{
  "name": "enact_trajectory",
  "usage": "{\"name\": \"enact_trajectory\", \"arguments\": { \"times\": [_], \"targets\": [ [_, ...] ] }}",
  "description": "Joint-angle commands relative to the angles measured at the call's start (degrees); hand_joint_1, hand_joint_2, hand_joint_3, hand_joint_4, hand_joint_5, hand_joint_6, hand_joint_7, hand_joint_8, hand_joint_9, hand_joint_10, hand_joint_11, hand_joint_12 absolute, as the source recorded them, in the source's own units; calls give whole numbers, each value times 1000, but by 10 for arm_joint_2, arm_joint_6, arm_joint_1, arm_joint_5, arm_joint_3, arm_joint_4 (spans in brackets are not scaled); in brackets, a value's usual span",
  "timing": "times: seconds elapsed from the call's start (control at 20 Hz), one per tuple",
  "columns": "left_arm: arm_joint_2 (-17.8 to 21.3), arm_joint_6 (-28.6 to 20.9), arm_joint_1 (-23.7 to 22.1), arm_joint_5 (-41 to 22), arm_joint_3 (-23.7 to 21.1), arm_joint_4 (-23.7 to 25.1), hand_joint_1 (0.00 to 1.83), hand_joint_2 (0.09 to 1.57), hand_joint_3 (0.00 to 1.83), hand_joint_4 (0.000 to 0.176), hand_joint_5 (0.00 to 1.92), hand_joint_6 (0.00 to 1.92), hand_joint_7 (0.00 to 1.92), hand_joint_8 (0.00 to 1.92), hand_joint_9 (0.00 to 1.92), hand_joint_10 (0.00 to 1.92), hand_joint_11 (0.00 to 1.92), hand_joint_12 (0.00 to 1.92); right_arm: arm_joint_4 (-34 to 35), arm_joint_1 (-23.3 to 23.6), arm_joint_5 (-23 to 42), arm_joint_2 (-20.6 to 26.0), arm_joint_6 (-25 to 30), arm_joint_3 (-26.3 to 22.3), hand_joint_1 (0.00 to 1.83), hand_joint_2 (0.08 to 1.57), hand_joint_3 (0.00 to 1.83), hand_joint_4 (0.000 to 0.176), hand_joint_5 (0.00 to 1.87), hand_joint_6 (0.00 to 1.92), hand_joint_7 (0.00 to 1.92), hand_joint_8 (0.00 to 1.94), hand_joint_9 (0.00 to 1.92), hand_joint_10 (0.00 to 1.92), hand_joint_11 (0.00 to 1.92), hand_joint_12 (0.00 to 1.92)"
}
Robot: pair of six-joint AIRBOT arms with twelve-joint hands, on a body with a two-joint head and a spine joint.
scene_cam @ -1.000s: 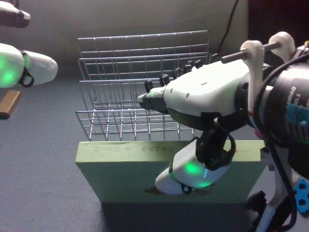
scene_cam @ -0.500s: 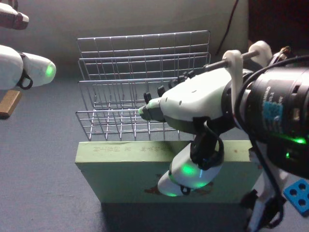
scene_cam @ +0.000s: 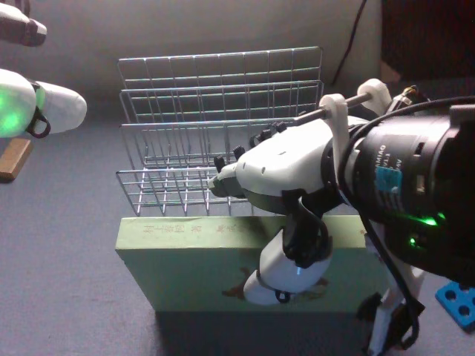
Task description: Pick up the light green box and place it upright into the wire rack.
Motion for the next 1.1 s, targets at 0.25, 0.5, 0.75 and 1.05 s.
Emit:
{"name": "enact_trajectory", "arguments": {
  "times": [0.25,0.5,0.75,1.05],
  "targets": [
    [2,2,-10,-18,1,40,93,1162,1,0,292,5,306,3,229,2,0,757,-36,8,23,-2,-2,9,934,1056,4,0,523,16,601,9,542,32,78,1129],
    [2,2,-11,-17,0,40,95,1163,1,0,288,3,302,1,231,3,0,756,-40,10,25,-2,-3,10,1240,1155,0,0,798,910,1000,1029,854,601,563,1497],
    [1,3,-14,-15,1,39,99,1164,1,0,285,0,293,0,230,2,0,758,-40,20,21,4,-3,7,1255,1117,0,0,905,946,1061,1055,853,1188,702,1596],
    [1,12,-16,-5,1,35,101,1170,3,0,284,0,293,0,230,1,0,758,-39,70,13,36,-15,-25,1247,1123,1,0,904,942,1035,1109,811,1204,658,1634]
  ]
}}
